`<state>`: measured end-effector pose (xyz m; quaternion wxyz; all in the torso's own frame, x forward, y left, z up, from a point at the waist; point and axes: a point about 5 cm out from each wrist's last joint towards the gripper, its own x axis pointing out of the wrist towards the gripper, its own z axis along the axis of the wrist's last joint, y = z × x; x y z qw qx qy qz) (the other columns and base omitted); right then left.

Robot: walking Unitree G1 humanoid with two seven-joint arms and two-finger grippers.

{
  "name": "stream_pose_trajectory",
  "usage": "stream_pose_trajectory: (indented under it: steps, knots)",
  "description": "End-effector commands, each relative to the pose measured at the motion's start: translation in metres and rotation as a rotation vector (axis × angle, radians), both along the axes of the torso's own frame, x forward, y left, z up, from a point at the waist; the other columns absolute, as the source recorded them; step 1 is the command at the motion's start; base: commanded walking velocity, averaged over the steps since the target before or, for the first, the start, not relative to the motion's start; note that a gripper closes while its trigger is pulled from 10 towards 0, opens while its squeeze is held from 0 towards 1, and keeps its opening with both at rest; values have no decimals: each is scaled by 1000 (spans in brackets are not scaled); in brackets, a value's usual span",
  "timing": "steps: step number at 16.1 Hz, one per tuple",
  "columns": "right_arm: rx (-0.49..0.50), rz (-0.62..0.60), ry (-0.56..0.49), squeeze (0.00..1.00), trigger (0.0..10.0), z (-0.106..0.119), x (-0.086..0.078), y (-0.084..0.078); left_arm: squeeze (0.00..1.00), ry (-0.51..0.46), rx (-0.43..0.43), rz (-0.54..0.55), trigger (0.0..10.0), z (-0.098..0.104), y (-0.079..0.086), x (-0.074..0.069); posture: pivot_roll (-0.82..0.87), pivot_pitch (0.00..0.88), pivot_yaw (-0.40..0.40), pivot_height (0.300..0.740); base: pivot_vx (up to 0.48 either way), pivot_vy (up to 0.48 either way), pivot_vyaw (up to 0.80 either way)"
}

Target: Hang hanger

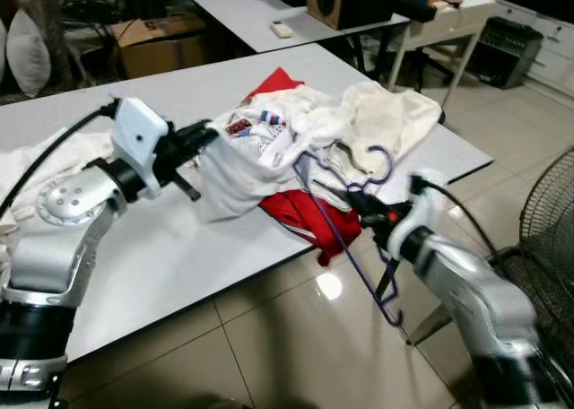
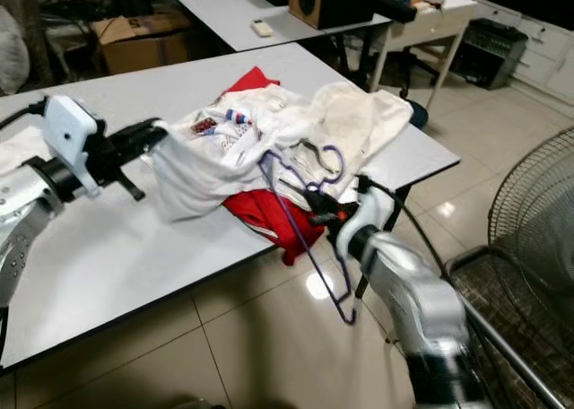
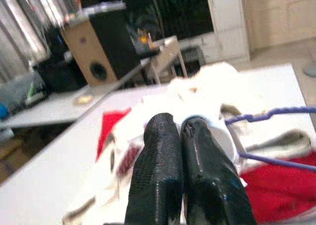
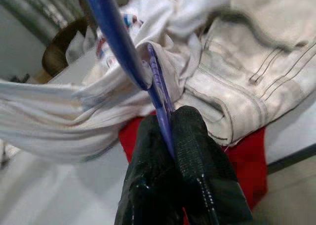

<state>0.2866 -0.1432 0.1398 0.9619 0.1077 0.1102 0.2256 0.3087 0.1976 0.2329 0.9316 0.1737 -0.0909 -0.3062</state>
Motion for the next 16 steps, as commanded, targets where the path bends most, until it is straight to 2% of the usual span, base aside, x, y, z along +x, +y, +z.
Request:
stream_pose_trajectory:
  steps: [1,3,4,6,7,8,9,10,11,12,13,14,15,16]
  knots:
    - [35,-13,-26,0,10000,9,-1,0,0,-67,-8,-15,0,15,-4,0,-111,0,31,740,0,0,0]
    - [75,16,-18,0,10000,9,-3,11,0,-109,-18,-44,0,24,-8,1,-110,8,46,740,0,0,0]
    - [90,40,-12,0,10000,8,-5,17,0,-144,-35,-18,0,29,-7,2,-104,10,47,740,0,0,0]
    - [172,61,11,0,10000,6,-8,25,0,-302,-183,83,0,57,2,6,-92,10,46,740,0,0,0]
    - [222,47,27,0,10000,3,-9,25,0,-369,-257,79,0,72,6,3,-91,9,45,740,0,0,0]
    - [254,39,35,0,10000,2,-9,25,0,-377,-278,60,0,76,7,1,-85,8,45,740,0,0,0]
    - [304,22,54,0,10000,-1,-8,24,0,-369,-269,18,745,78,6,-2,-83,8,44,740,0,0,0]
    - [361,7,79,0,10000,-4,-7,22,0,-364,-210,-5,1922,73,4,-6,-79,9,41,740,0,0,0]
    - [367,3,78,0,10000,-4,-7,22,0,-353,-212,-8,1843,72,3,-6,-77,9,40,740,0,0,0]
    - [408,10,59,0,10000,0,-7,21,0,-332,-198,-14,431,67,2,-6,-76,10,38,740,0,0,0]
    - [497,17,25,0,10000,8,-7,20,0,-294,-155,-14,0,59,2,-4,-73,9,34,740,0,0,0]
    - [520,15,19,0,10000,9,-7,20,0,-284,-136,-14,0,57,2,-4,-73,9,34,740,0,0,0]
    - [573,16,1,0,10000,14,-8,17,0,-246,-55,19,0,49,5,-1,-74,9,32,740,0,0,0]
    - [601,14,-4,0,10000,17,-10,15,0,-229,-16,38,0,45,8,0,-74,9,32,740,0,0,0]
